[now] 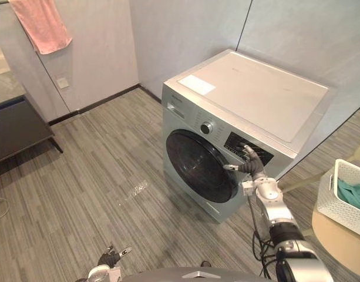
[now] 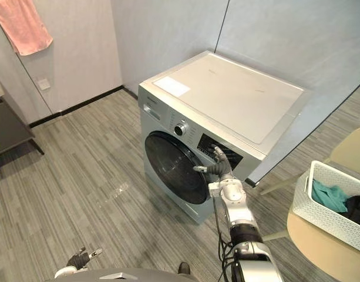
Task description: Pick up the laundry basket with both hands and put the clothes into the washing machine.
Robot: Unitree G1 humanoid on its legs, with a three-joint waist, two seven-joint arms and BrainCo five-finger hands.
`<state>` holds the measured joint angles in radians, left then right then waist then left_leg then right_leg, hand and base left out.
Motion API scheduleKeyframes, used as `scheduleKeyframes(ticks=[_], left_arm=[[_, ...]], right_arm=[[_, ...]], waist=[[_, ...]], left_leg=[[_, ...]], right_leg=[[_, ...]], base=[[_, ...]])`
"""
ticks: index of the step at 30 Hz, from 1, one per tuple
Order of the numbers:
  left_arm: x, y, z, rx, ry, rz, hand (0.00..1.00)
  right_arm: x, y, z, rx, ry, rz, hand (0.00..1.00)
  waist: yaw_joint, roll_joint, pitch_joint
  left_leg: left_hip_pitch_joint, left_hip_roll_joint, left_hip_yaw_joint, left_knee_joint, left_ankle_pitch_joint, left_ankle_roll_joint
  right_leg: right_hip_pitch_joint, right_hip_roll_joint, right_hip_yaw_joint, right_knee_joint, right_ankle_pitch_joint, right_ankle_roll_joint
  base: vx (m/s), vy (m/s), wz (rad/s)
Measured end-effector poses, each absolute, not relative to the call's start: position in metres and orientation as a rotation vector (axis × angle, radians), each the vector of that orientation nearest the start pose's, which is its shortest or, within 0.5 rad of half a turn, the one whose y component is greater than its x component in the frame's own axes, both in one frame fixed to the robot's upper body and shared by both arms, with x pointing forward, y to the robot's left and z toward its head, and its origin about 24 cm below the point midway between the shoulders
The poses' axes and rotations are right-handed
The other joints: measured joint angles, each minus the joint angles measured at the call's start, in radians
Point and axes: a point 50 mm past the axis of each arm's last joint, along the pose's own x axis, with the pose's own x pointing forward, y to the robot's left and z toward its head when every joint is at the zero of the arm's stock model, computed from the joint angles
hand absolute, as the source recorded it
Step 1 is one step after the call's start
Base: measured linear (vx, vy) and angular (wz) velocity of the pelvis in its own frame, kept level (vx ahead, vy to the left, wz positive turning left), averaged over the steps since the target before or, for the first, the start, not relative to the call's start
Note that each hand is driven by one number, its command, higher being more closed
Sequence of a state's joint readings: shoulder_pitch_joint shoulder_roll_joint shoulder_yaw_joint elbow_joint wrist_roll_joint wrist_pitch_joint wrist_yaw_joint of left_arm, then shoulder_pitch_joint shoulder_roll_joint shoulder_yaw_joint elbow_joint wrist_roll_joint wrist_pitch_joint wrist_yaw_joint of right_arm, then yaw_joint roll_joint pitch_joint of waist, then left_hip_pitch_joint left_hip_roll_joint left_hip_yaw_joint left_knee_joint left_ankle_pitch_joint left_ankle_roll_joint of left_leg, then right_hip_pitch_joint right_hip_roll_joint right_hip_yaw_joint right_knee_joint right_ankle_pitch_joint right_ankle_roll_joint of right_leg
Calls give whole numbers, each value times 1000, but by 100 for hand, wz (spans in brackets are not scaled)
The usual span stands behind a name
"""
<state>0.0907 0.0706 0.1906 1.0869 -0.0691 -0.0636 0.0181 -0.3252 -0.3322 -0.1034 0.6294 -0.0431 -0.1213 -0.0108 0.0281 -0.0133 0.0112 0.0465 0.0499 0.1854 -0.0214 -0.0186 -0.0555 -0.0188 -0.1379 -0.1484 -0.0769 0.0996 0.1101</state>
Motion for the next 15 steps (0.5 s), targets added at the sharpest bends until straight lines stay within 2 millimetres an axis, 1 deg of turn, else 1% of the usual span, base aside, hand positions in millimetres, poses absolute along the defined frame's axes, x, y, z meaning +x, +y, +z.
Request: scheduleKeyframes(ticks=[1,3,5,7,8,9,10,12,14,15], left_arm=[[86,203,-163,-85,1088,292,0],[91,202,-161,-79,1072,276,0],[94,200,-160,-72,1062,262,0],[101,197,-158,-83,1032,252,0],[102,196,-158,-92,1026,253,0],[104,195,-157,-99,1020,250,0],[109,190,-156,-128,1001,252,0],[112,186,-155,-150,984,252,0],[116,184,-153,-151,967,235,0],[119,179,-152,-152,953,213,0]], right_arm=[[307,-251,23,-329,166,-146,0],[320,-253,28,-326,189,-157,0],[328,-254,28,-321,222,-157,0],[341,-258,31,-270,277,-188,0],[344,-260,33,-256,288,-195,0],[348,-262,36,-231,292,-206,0],[356,-267,50,-147,263,-248,0],[361,-275,64,-88,227,-289,0],[362,-281,69,-77,220,-297,0],[364,-284,73,-70,217,-312,0]], waist=[[1,3,8],[2,21,40],[5,34,57],[9,60,111],[11,67,117],[15,76,122],[23,100,155],[19,120,179],[19,134,197],[15,143,204]], left_leg=[[-1,0,-1,0,1,0],[-12,-2,-7,0,10,1],[-29,-5,-13,0,18,3],[-40,-10,-29,0,32,6],[-52,-12,-33,0,36,8],[-68,-15,-38,0,42,9],[-93,-21,-52,-1,58,13],[-117,-24,-67,-1,70,17],[-122,-27,-73,-7,78,16],[-124,-31,-75,-22,87,11]], right_leg=[[0,0,-1,0,1,-1],[-9,-2,-5,0,7,-3],[-22,-5,-9,2,11,-4],[-26,-13,-27,7,17,-4],[-36,-15,-28,9,19,-4],[-51,-17,-30,11,22,-5],[-68,-23,-42,12,31,-7],[-84,-30,-56,14,39,-7],[-87,-33,-61,13,43,-7],[-91,-37,-67,8,41,-13]], base=[[-73,-40,10],[-80,-30,7],[-78,-21,13],[-129,-21,22],[-127,-7,15],[-116,-2,23],[-112,1,26],[-112,3,25],[-105,8,13],[-86,13,10]])
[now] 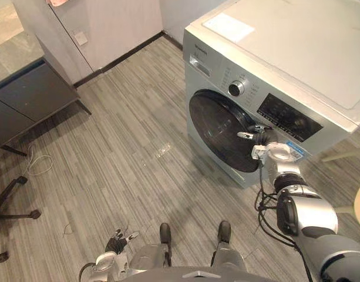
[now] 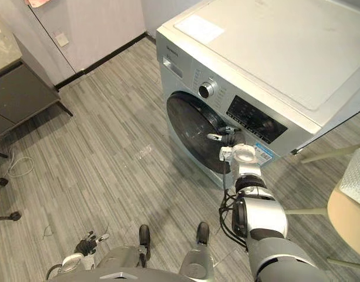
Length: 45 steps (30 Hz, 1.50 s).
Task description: Pick up the laundry basket with both hands and put the clothes into the washing machine.
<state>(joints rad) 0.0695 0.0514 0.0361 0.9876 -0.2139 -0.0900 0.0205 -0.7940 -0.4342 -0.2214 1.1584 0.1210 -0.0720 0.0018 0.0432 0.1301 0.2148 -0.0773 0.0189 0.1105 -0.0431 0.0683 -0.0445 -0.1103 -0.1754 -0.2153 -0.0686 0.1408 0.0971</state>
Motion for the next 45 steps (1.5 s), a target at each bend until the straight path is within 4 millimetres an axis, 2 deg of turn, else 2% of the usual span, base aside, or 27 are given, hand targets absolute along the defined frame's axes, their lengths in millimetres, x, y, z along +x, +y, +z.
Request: scheduleKeyframes(ticks=[2,6,8,11,15,18,19,20,24,25,27,29,32,35,37,38,40,41,43,44,45], left_arm=[[125,169,-150,-164,935,180,0],[134,153,-147,-165,911,118,0],[132,152,-148,-160,917,115,0],[133,154,-148,-150,919,126,0],[131,156,-150,-152,935,145,0],[129,163,-151,-163,947,191,0],[130,163,-151,-149,947,190,0],[129,164,-151,-148,949,191,0],[123,168,-154,-135,978,213,0],[123,169,-155,-133,980,216,0],[119,173,-156,-116,992,226,0],[116,176,-157,-115,1001,238,0],[110,179,-159,-117,1025,258,0],[110,180,-159,-89,1032,245,0],[108,181,-160,-63,1042,226,0],[110,181,-160,-63,1039,223,0],[113,181,-159,-54,1033,211,0],[115,181,-159,-51,1030,207,0],[130,182,-154,-28,997,187,0],[136,184,-152,-17,982,184,0],[153,190,-145,4,942,184,0]], right_arm=[[367,-286,82,-61,192,-321,0],[368,-295,91,-21,163,-375,0],[368,-287,84,-21,182,-360,0],[362,-264,63,-73,205,-272,0],[347,-205,36,-123,189,-41,0],[322,-134,14,-91,193,253,0],[312,-117,6,-53,214,307,0],[307,-109,2,-39,226,350,0],[267,-46,-4,59,237,682,0],[262,-40,-5,89,240,710,0],[245,-27,-8,265,269,751,0],[237,-27,-9,350,281,744,0],[222,-42,-20,368,313,705,0],[208,-72,-40,356,379,603,0],[190,-103,-60,312,456,503,0],[185,-109,-64,300,474,482,0],[165,-135,-83,248,563,388,0],[160,-141,-87,235,584,367,0],[137,-160,-98,195,651,290,0],[134,-164,-99,200,658,268,0],[127,-168,-101,211,672,236,0]], waist=[[-16,17,9],[-7,61,42],[-4,71,48],[2,66,48],[-11,56,45],[-16,33,31],[-17,23,23],[-17,16,18],[-14,-35,-36],[-11,-41,-40],[-3,-63,-68],[-5,-75,-79],[-12,-88,-102],[-15,-93,-111],[-23,-97,-122],[-23,-97,-122],[-42,-105,-127],[-43,-108,-129],[-55,-123,-136],[-60,-127,-137],[-65,-139,-134]], left_leg=[[-13,-5,-13,-15,18,-5],[-34,-3,-33,-17,22,-9],[-30,4,-33,-33,29,-19],[-21,27,-32,-34,44,-27],[4,54,-22,-34,34,-39],[30,79,3,-33,19,-59],[43,82,2,-30,16,-63],[50,84,1,-30,14,-64],[69,92,-1,-27,6,-67],[74,92,-1,-27,5,-66],[78,91,0,-28,0,-64],[78,89,3,-29,-2,-66],[81,89,11,-30,-7,-59],[93,92,31,-32,-11,-59],[99,97,52,-32,-17,-61],[102,99,58,-32,-20,-62],[111,107,74,-30,-28,-69],[113,109,80,-30,-30,-72],[102,116,98,-29,-34,-76],[97,119,109,-28,-35,-77],[93,124,128,-27,-33,-75]], right_leg=[[-5,-4,-18,-11,3,-3],[-13,-4,-40,-12,3,-3],[-16,2,-45,-12,3,-3],[-6,21,-47,-11,4,-3],[8,44,-42,-11,8,-7],[22,69,-29,-11,1,-14],[37,74,-31,-11,-5,-14],[45,75,-34,-12,-9,-14],[72,79,-44,-14,-21,-16],[78,79,-45,-17,-22,-16],[82,77,-45,-19,-27,-13],[80,76,-42,-19,-28,-12],[77,77,-31,-19,-30,-11],[76,81,-10,-19,-31,-12],[70,90,11,-19,-31,-13],[70,92,15,-19,-32,-13],[69,99,31,-19,-35,-15],[66,101,38,-19,-35,-15],[43,112,56,-19,-30,-22],[35,113,66,-19,-28,-25],[20,119,79,-16,-20,-31]], base=[[-107,19,19],[-94,23,16],[-6,-11,5],[62,-38,-4],[104,-41,-15],[96,-38,-21],[76,-30,-3],[54,-24,6],[7,-7,7],[-44,5,5],[-53,6,1],[-47,3,-3],[-32,-5,-8],[-2,-9,-20],[17,-18,-25],[34,-21,-26],[55,-24,-24],[57,-27,-31],[41,-27,-28],[35,-24,-33],[23,-18,-38]])
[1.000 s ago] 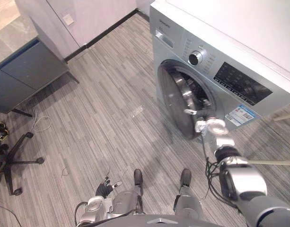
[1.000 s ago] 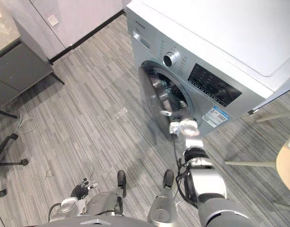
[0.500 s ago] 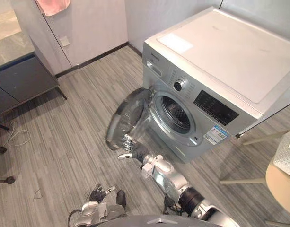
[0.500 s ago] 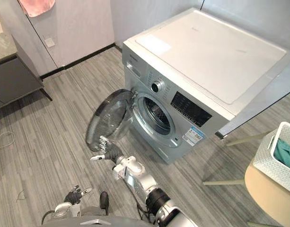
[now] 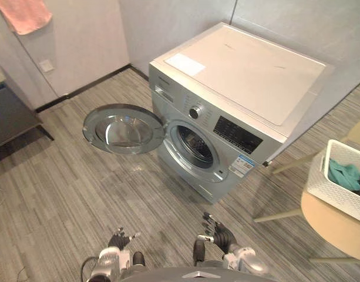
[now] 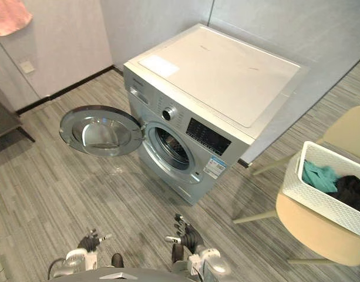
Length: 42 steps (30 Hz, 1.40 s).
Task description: Pick up the laundry basket with both hands and put the clothes into the washing machine.
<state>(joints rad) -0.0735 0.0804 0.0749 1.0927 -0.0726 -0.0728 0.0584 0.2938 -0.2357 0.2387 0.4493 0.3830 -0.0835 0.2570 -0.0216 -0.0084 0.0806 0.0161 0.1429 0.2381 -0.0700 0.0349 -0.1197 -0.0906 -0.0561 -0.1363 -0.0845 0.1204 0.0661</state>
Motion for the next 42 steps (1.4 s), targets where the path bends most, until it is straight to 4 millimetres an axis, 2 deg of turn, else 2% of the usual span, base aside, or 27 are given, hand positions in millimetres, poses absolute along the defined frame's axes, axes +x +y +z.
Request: scheduleKeyframes(ticks=[1,3,7,9,12,15,21,26,30,36,42], left_arm=[[162,193,-141,16,919,186,0],[197,211,-122,65,825,198,0],[270,242,-65,103,594,289,0],[305,261,-25,72,468,361,0],[327,273,9,-1,354,443,0],[346,279,40,-111,248,506,0],[356,293,67,-278,162,599,0],[348,318,72,-424,149,713,0],[342,328,68,-639,136,802,0],[336,334,65,-822,127,913,0],[326,356,76,-857,58,1053,0]], right_arm=[[125,-170,-102,224,675,216,0],[122,-172,-102,263,668,166,0],[126,-170,-88,308,593,176,0],[131,-167,-84,322,565,200,0],[130,-166,-84,345,565,205,0],[132,-164,-82,348,553,212,0],[136,-162,-76,394,518,204,0],[137,-159,-76,417,519,199,0],[138,-157,-75,424,518,204,0],[139,-156,-74,421,517,197,0],[133,-146,-81,425,559,234,0]], waist=[[-4,-6,2],[-26,-30,12],[-54,-75,39],[-71,-98,62],[-91,-108,71],[-92,-122,99],[-103,-155,130],[-117,-179,149],[-116,-184,158],[-113,-187,160],[-106,-193,164]], left_leg=[[0,3,14,1,-1,-1],[-3,11,57,12,-6,-8],[-38,15,130,39,-16,-11],[-48,16,170,56,-21,-10],[-59,15,183,69,-29,-10],[-70,15,197,81,-32,-9],[-103,12,202,90,-31,-8],[-124,11,202,107,-39,-4],[-155,9,199,139,-53,3],[-192,10,165,182,-68,11],[-214,13,144,204,-72,11]], right_leg=[[-8,5,17,3,5,-2],[-30,16,54,4,17,-9],[-103,28,134,4,52,-9],[-127,31,174,4,70,-9],[-145,34,195,4,76,-9],[-159,35,211,4,82,-9],[-192,34,220,4,98,-11],[-207,31,229,4,102,-5],[-224,21,232,4,110,1],[-225,9,208,3,110,2],[-227,5,188,3,108,5]], base=[[30,-22,-59],[1,-19,-66],[-53,-15,-59],[-60,-12,-50],[-43,-4,-26],[-31,4,-13],[-7,3,-1],[0,0,0],[-19,33,1],[-24,17,15],[-19,1,9]])
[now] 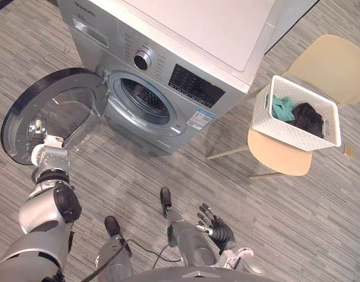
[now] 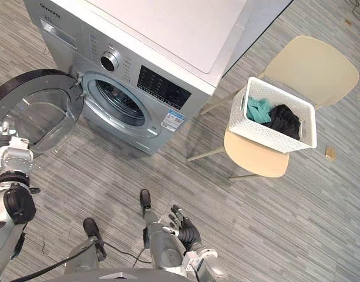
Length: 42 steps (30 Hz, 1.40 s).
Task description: Pick up the laundry basket with both hands and put the clothes into the washing machine.
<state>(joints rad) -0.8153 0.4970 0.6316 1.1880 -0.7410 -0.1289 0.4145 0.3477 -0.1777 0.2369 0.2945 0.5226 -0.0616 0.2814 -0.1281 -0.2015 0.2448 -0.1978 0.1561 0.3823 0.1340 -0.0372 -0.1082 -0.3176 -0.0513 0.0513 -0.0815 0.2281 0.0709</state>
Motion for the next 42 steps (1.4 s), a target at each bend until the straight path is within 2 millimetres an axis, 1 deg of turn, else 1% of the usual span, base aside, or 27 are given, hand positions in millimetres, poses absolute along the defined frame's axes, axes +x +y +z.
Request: scheduleKeyframes(ticks=[3,7,9,10,11,12,13,14,15,16,17,19,20,21,22,23,24,26,29,31,33,36,38,39,40,41,42], left_arm=[[321,366,82,-815,36,1074,0],[317,369,78,-754,59,1076,0],[307,370,62,-696,104,1095,0],[295,369,43,-648,149,1107,0],[291,366,36,-614,167,1100,0],[281,362,22,-546,205,1084,0],[266,354,0,-436,281,1053,0],[259,347,-13,-379,327,1025,0],[242,329,-39,-291,417,966,0],[220,309,-66,-245,517,911,0],[207,298,-81,-220,576,875,0],[145,259,-127,-204,792,773,0],[129,250,-135,-211,836,754,0],[103,235,-147,-241,909,726,0],[92,228,-152,-263,941,713,0],[74,217,-159,-292,997,688,0],[70,215,-160,-303,1005,681,0],[63,213,-163,-284,1033,620,0],[61,214,-164,-210,1062,495,0],[60,215,-164,-155,1077,429,0],[60,214,-165,-92,1095,346,0],[63,214,-165,-14,1113,247,0],[66,212,-164,16,1112,197,0],[67,212,-164,34,1114,168,0],[66,212,-165,53,1122,137,0],[66,213,-164,62,1124,130,0],[67,213,-164,76,1123,119,0]], right_arm=[[131,-147,-83,422,573,228,0],[128,-149,-89,410,601,222,0],[130,-150,-92,403,614,215,0],[134,-153,-95,397,619,205,0],[135,-154,-95,397,619,198,0],[137,-155,-96,400,617,186,0],[139,-157,-98,404,620,167,0],[139,-159,-99,406,623,153,0],[136,-164,-103,408,639,126,0],[132,-169,-107,408,660,93,0],[130,-173,-110,400,672,76,0],[119,-185,-120,376,733,-2,0],[115,-188,-124,374,752,-28,0],[108,-193,-131,372,793,-69,0],[105,-196,-134,370,814,-88,0],[100,-199,-140,350,856,-110,0],[97,-201,-145,341,891,-137,0],[96,-205,-152,321,946,-174,0],[85,-212,-158,295,1011,-242,0],[73,-217,-162,293,1057,-293,0],[55,-219,-166,276,1118,-328,0],[47,-221,-167,312,1129,-393,0],[45,-223,-167,331,1122,-427,0],[44,-223,-167,347,1118,-444,0],[46,-222,-167,361,1103,-454,0],[48,-220,-167,365,1095,-452,0],[55,-220,-165,368,1070,-447,0]], waist=[[4,0,0],[11,-1,0],[12,0,0],[17,0,0],[20,1,0],[23,2,-1],[23,6,-2],[25,11,-5],[38,23,-15],[61,38,-29],[72,49,-33],[91,97,-81],[96,110,-95],[111,133,-121],[118,144,-128],[127,162,-143],[133,173,-152],[137,178,-161],[138,172,-180],[130,171,-192],[126,174,-201],[109,176,-205],[97,178,-201],[90,177,-191],[94,177,-190],[96,175,-190],[97,170,-189]], left_leg=[[-2,1,-3,3,-1,0],[-1,1,-20,3,-1,0],[17,3,-28,2,0,1],[33,2,-29,0,0,1],[36,1,-30,-1,0,1],[39,-2,-33,-1,0,2],[44,-6,-43,-2,1,4],[43,-7,-50,-2,2,5],[45,-9,-56,-7,4,7],[56,-12,-61,-19,7,9],[66,-13,-66,-24,7,8],[105,-26,-90,-69,19,7],[117,-29,-97,-83,22,5],[138,-36,-108,-107,29,5],[150,-40,-112,-122,34,6],[168,-46,-122,-141,41,7],[178,-52,-140,-156,50,8],[203,-59,-154,-175,60,10],[238,-66,-162,-192,65,15],[242,-72,-171,-193,64,16],[265,-82,-183,-215,67,21],[277,-93,-192,-217,61,30],[291,-97,-188,-217,60,31],[308,-99,-171,-211,59,32],[310,-103,-130,-206,58,36],[306,-104,-104,-200,55,37],[293,-102,-46,-187,37,41]], right_leg=[[1,0,-6,0,0,0],[14,-1,-20,0,0,0],[37,-1,-35,0,0,0],[51,-3,-38,0,0,0],[55,-5,-39,0,-1,1],[61,-9,-42,0,-5,4],[72,-15,-51,0,-14,4],[76,-18,-59,0,-16,4],[83,-21,-69,0,-25,1],[92,-22,-76,0,-30,2],[104,-23,-83,0,-34,3],[140,-30,-115,0,-59,4],[149,-32,-120,0,-63,7],[167,-35,-125,0,-74,11],[178,-38,-132,0,-79,12],[195,-43,-150,0,-86,15],[209,-48,-165,0,-91,19],[233,-52,-176,0,-95,22],[264,-60,-192,0,-102,28],[282,-67,-204,0,-107,33],[301,-73,-211,0,-116,34],[315,-84,-222,10,-127,39],[295,-91,-218,74,-154,45],[270,-94,-195,128,-170,45],[240,-91,-156,151,-171,45],[222,-87,-126,153,-165,44],[191,-78,-60,146,-142,48]], base=[[0,0,0],[11,3,11],[10,12,12],[2,19,6],[-10,31,7],[-18,32,16],[-18,29,22],[-13,26,32],[0,17,30],[11,14,26],[27,7,26],[47,13,34],[74,20,31],[51,13,24],[50,17,34],[22,13,42],[18,16,41],[-14,12,24],[-19,8,10],[-16,12,16],[-8,11,12],[-7,21,12],[8,22,0],[33,50,-43],[18,75,-69],[4,72,-123],[-56,47,-153]])
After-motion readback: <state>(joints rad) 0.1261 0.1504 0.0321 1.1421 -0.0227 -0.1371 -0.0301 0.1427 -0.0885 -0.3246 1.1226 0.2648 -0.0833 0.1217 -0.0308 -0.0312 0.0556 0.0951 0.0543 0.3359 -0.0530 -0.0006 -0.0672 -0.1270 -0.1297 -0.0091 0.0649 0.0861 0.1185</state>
